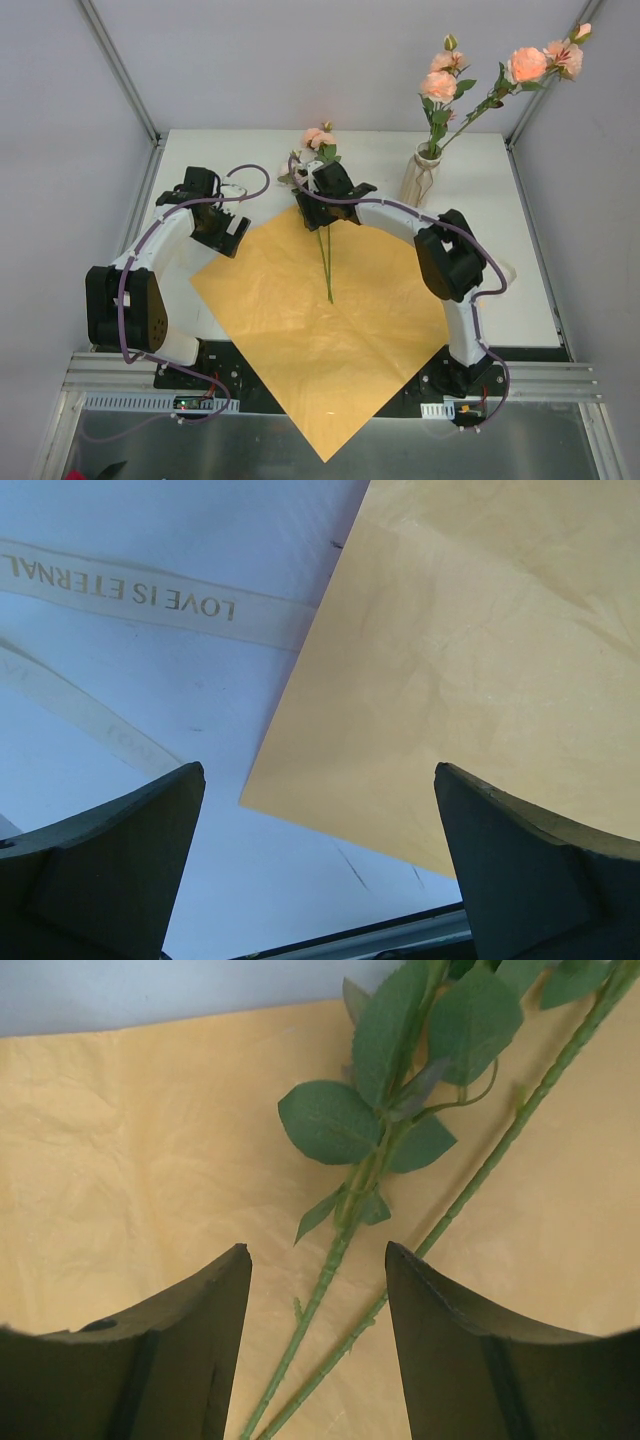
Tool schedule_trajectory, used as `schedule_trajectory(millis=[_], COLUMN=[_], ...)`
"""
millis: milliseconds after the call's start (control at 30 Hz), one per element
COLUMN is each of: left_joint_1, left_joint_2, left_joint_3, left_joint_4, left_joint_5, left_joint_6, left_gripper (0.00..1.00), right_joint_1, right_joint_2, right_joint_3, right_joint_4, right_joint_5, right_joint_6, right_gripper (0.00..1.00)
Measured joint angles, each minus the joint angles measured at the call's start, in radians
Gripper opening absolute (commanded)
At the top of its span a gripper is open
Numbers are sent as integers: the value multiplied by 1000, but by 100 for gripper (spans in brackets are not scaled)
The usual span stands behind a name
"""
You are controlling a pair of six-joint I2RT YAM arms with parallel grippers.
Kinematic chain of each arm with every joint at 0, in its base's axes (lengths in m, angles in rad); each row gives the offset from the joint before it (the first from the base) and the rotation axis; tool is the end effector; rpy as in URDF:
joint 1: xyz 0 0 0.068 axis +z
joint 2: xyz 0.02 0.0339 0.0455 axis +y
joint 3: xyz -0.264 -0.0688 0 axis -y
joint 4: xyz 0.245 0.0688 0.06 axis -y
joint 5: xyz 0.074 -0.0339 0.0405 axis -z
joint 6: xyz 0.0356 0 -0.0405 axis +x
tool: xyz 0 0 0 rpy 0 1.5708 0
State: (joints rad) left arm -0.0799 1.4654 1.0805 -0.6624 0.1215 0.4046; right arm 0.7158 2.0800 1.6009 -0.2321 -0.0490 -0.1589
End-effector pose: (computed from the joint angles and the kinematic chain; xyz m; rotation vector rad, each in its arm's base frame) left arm 0.2952 -0.0280 0.2450 0.6663 2.5195 -0.0436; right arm 0.3586 0.3142 0.2128 -0.9997 2.0771 0.3447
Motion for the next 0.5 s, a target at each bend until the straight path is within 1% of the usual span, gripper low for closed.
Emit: schedule_trajectory(millis=[233,333,500], left_joint_1=[3,3,3], left_joint_2=[0,0,0], left_joint_3=[0,0,0], left_joint_4=[0,0,0], left_joint_5=[0,0,0], left_joint_6=[0,0,0], left_gripper=[99,99,99], right_joint_1=[0,0,0], right_joint_2=[77,110,166], right_joint_3=[49,79,143], right_joint_4=[-38,-49,-73], right_joint_5=[-18,-14,0], right_joint_6=[12,12,11], right_gripper=[59,57,48])
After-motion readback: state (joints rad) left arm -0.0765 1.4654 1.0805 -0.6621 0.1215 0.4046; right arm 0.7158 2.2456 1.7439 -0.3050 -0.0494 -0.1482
